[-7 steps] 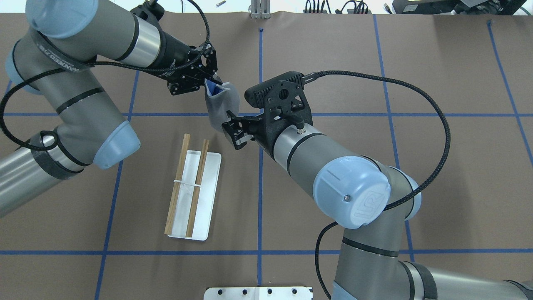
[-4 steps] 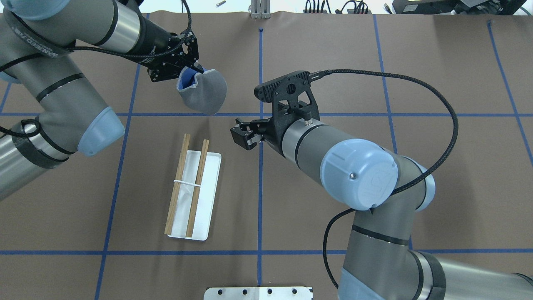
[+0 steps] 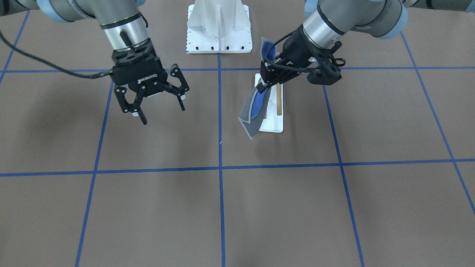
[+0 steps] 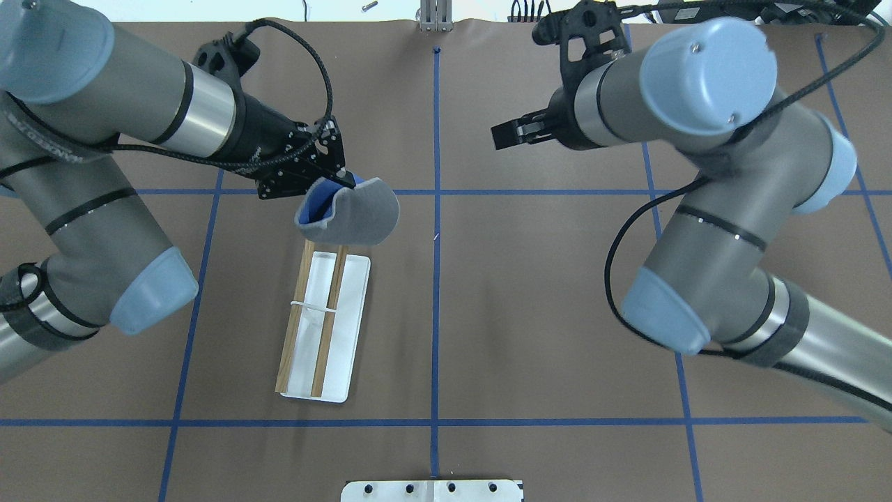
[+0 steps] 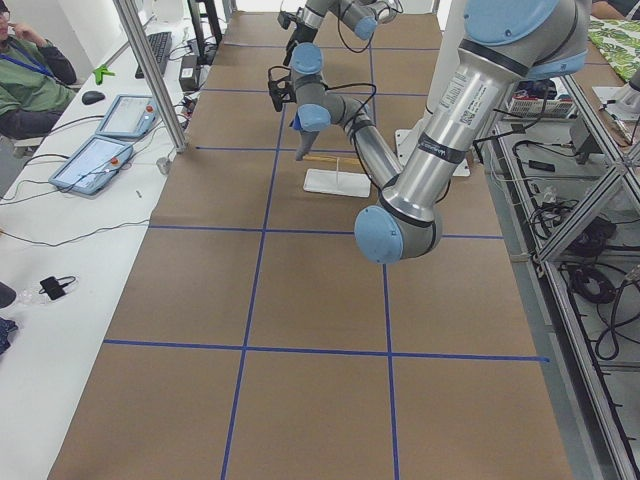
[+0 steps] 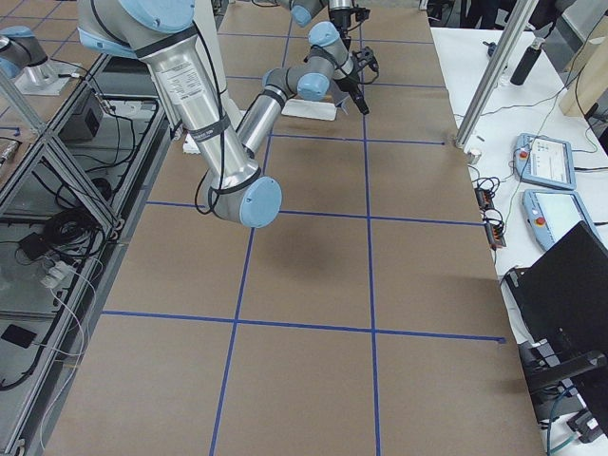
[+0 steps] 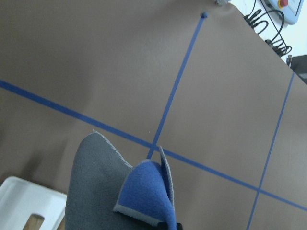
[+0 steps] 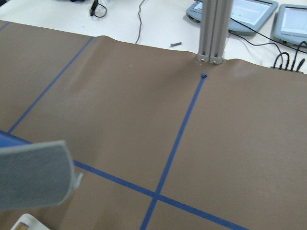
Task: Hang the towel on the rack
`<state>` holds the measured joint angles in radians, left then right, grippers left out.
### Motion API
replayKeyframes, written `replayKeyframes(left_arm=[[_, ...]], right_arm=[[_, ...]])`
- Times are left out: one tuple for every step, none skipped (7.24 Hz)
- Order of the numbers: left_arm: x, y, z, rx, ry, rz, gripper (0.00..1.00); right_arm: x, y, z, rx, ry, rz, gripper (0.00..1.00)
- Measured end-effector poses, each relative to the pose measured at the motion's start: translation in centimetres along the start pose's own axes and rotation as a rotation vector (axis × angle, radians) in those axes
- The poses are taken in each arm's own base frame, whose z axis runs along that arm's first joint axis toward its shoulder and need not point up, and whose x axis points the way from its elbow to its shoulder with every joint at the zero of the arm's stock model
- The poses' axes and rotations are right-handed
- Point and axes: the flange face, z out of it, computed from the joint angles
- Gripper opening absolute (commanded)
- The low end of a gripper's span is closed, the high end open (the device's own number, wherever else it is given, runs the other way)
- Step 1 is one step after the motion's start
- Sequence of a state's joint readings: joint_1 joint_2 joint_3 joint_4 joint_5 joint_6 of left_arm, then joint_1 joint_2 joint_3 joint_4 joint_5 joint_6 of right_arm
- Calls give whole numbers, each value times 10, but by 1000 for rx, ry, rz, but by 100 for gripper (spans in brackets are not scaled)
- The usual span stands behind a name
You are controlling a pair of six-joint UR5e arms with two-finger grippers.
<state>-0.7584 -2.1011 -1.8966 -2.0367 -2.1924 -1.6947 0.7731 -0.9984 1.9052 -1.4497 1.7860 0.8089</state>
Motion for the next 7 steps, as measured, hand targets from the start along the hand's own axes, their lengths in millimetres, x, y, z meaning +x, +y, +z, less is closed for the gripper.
replayKeyframes(left_arm=[[-1,24,11,-43,-1,20,0],[-8,40,20,-75,-11,41,0],[-25,48,23,-91,-30,70,0],[-52,47,17,-91,-57,100,0],[-77,39,8,-80,-84,124,0],[-96,27,4,-65,-110,148,0],[-112,15,5,-53,-138,172,0]], right_arm=[[42,-20,9,-64,33,-22,100],[77,-34,18,-105,59,-44,100],[103,-42,28,-133,83,-57,100],[122,-48,35,-150,103,-61,100],[134,-51,39,-159,117,-62,100],[140,-52,41,-163,124,-63,100],[143,-52,42,-166,127,-68,100]])
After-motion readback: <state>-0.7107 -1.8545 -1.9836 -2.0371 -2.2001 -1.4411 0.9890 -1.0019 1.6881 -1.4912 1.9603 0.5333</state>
